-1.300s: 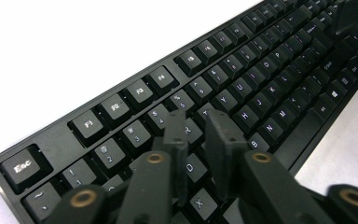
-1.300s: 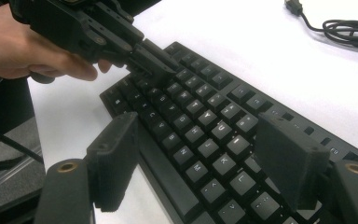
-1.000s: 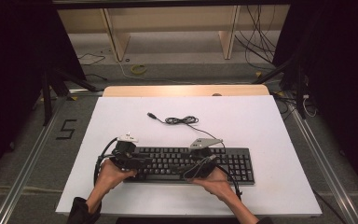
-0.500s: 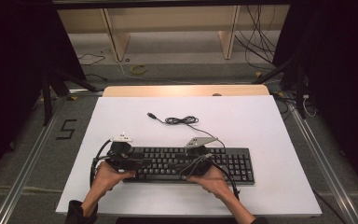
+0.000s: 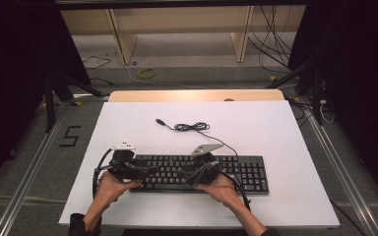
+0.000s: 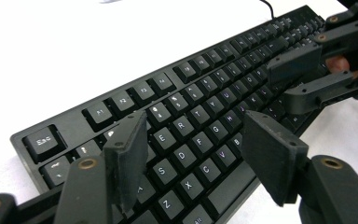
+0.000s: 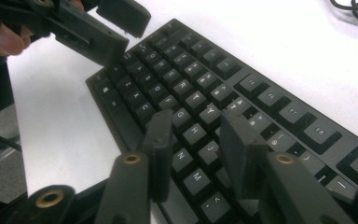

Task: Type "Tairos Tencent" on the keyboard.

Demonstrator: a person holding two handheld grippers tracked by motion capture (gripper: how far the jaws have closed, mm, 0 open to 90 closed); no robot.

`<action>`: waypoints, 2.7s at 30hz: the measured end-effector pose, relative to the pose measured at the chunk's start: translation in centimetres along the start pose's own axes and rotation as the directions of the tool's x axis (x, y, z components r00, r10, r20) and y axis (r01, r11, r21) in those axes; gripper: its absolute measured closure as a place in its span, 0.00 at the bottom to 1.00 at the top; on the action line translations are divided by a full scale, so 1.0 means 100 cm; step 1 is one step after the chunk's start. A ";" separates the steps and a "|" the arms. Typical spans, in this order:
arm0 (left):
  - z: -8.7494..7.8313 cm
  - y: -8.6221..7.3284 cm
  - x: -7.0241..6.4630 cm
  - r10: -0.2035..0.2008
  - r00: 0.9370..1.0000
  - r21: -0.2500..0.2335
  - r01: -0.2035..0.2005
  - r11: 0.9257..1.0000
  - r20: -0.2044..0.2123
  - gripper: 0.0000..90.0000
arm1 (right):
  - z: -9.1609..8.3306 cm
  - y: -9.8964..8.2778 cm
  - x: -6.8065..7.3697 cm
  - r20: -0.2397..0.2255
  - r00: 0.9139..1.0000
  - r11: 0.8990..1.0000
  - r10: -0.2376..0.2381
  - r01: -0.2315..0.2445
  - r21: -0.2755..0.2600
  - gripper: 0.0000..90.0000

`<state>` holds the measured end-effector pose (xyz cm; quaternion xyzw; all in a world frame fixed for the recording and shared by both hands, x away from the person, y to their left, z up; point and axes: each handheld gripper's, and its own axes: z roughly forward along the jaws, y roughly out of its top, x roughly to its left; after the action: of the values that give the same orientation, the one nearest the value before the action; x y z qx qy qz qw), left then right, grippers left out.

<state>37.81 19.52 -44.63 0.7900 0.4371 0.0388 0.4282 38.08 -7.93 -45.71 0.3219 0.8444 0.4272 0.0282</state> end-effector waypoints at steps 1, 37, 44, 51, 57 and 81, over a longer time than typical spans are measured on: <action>0.000 0.000 0.000 -0.002 1.000 -0.002 0.002 1.000 0.001 0.44 | 0.001 0.000 0.000 -0.001 1.000 1.000 0.002 -0.002 0.005 0.76; -0.004 -0.006 -0.001 0.005 1.000 -0.028 -0.005 1.000 0.022 0.40 | 0.025 -0.005 0.009 0.011 0.998 0.994 -0.060 0.058 0.095 1.00; -0.004 -0.006 -0.002 0.007 1.000 -0.032 -0.006 0.999 0.021 0.39 | 0.028 -0.005 0.009 0.009 0.998 0.993 -0.060 0.059 0.100 1.00; -0.005 -0.006 -0.002 0.008 1.000 -0.036 -0.007 0.999 0.026 0.38 | 0.031 -0.007 0.010 0.013 0.998 0.991 -0.067 0.065 0.115 1.00; -0.006 -0.006 0.000 0.008 1.000 -0.037 -0.007 0.999 0.023 0.38 | 0.030 -0.007 0.010 0.015 0.998 0.992 -0.053 0.051 0.115 1.00; -0.007 -0.005 -0.001 0.024 0.999 -0.025 -0.023 0.999 0.030 0.39 | 0.009 0.000 0.003 -0.019 1.000 1.000 -0.007 0.008 0.017 0.84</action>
<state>37.13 19.96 -44.49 0.7902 0.4208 0.0373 0.4440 38.11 -7.08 -46.24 0.3150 0.8494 0.4231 0.0191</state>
